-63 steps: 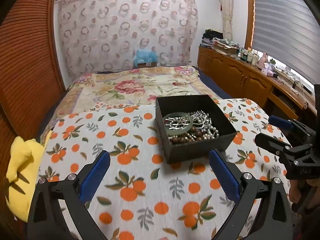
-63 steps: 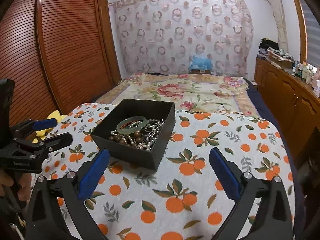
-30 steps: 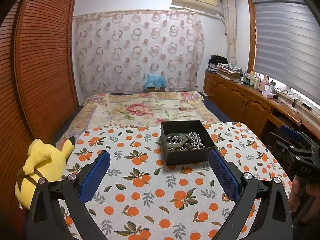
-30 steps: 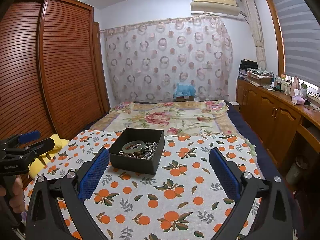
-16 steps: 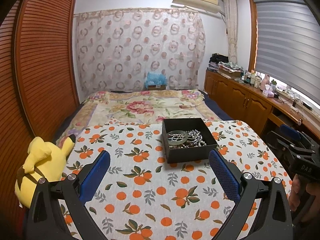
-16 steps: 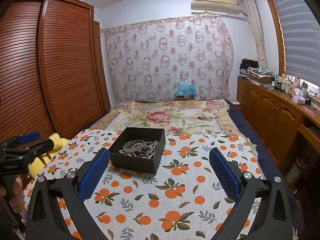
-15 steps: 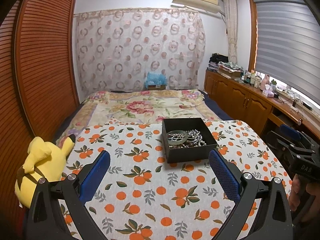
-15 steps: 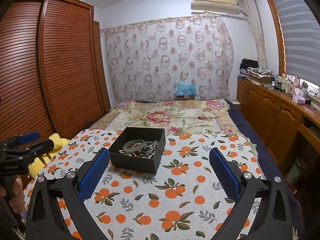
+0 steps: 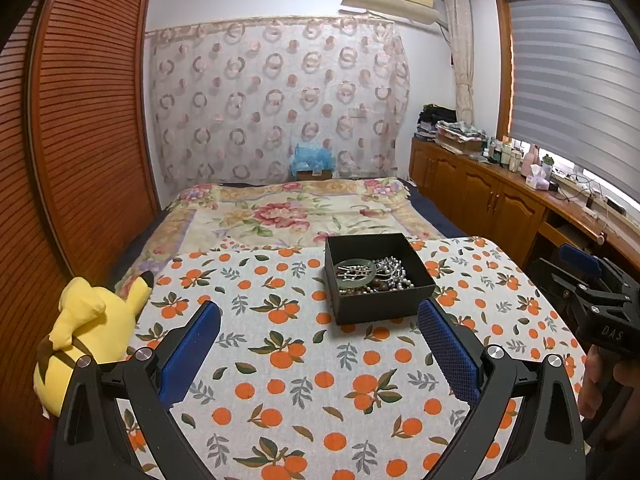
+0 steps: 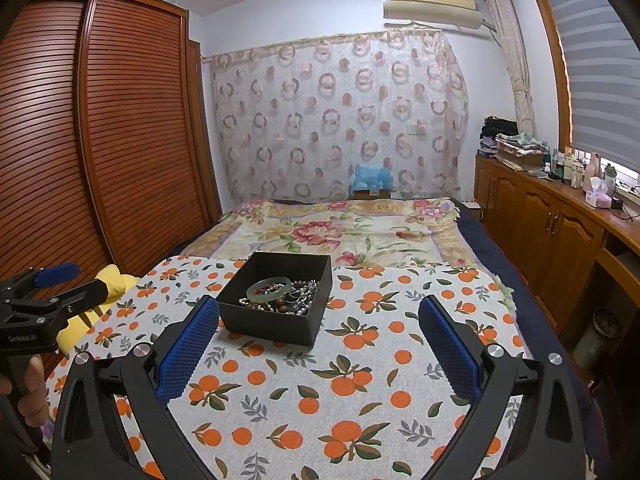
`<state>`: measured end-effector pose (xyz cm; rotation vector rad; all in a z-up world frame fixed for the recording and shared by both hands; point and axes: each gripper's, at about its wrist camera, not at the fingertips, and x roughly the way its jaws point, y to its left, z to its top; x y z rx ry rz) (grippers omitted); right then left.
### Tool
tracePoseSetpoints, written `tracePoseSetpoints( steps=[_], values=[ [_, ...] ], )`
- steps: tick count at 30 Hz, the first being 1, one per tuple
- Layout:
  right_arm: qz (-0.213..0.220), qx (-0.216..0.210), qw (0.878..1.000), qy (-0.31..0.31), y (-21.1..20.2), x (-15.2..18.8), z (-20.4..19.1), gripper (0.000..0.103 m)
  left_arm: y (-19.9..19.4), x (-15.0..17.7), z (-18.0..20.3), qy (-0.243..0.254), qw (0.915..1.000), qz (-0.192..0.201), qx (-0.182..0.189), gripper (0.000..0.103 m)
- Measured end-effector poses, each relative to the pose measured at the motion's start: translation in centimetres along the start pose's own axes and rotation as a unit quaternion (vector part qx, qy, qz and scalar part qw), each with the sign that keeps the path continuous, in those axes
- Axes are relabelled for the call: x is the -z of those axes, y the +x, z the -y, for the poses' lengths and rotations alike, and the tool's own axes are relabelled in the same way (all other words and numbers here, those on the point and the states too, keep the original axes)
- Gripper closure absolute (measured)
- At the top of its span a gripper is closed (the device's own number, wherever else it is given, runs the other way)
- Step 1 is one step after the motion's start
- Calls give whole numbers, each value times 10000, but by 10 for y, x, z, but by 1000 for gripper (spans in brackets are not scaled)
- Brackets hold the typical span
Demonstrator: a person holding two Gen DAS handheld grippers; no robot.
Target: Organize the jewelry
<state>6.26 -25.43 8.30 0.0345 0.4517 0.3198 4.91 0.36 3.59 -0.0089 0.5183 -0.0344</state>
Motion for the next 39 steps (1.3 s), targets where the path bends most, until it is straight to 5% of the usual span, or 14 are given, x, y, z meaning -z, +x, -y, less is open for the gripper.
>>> tracePoseSetpoints(
  steps=[39],
  values=[
    [-10, 0, 10000, 6, 0, -1, -1, 3, -1, 1, 2, 27, 10000, -2, -22, 8]
  ],
)
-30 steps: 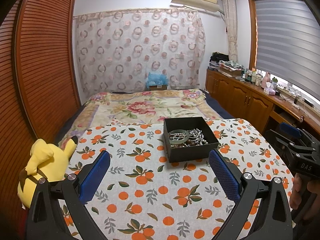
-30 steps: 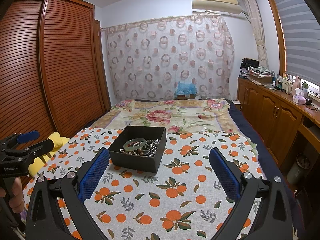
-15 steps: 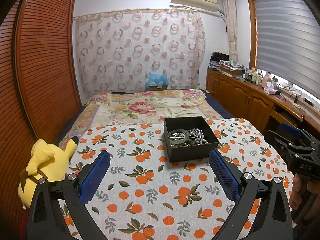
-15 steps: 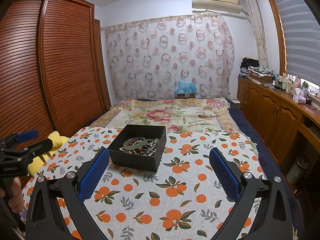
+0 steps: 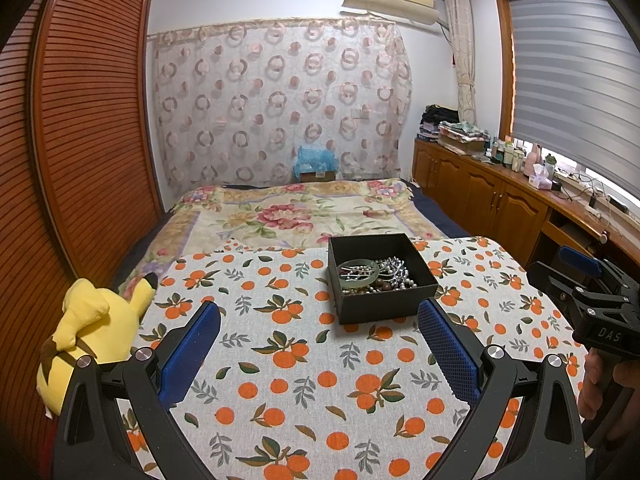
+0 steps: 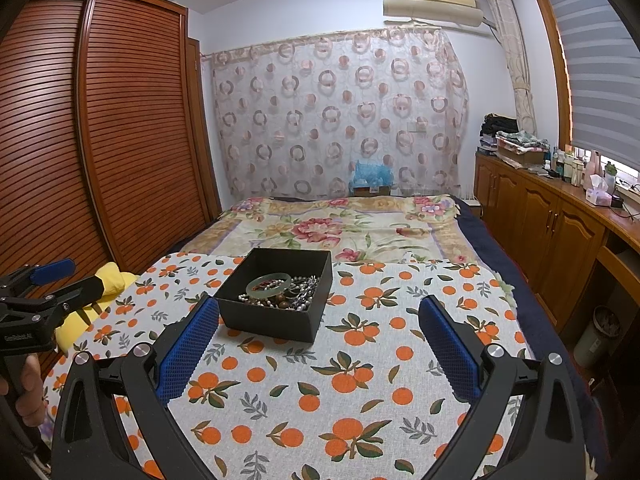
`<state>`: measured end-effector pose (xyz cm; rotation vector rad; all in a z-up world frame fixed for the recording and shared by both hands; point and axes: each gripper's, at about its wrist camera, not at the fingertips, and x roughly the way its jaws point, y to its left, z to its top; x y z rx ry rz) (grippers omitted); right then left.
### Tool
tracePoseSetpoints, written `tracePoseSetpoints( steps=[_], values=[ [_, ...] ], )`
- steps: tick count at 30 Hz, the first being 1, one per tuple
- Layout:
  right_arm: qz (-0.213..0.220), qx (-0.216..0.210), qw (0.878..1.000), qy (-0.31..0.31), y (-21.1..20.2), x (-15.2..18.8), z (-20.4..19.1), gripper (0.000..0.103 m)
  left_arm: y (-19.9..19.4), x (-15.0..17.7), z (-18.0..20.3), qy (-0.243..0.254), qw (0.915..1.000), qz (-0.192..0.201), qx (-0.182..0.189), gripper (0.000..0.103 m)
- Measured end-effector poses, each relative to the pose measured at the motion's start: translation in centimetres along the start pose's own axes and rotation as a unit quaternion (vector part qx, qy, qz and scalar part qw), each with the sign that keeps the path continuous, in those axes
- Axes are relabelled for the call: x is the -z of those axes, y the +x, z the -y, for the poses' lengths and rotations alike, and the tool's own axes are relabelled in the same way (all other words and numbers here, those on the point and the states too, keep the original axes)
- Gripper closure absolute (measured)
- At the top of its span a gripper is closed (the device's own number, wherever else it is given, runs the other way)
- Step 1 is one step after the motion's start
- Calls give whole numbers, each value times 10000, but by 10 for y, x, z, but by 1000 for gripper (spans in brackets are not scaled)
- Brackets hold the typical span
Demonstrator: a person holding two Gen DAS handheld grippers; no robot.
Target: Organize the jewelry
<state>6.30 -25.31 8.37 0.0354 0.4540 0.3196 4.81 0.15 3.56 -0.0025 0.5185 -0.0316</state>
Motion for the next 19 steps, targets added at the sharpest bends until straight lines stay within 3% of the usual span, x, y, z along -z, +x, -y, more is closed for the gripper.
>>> tracePoseSetpoints(
  steps=[19],
  values=[
    [-5, 4, 10000, -1, 0, -1, 0, 3, 1, 2, -2, 5, 10000, -12, -11, 8]
  ],
)
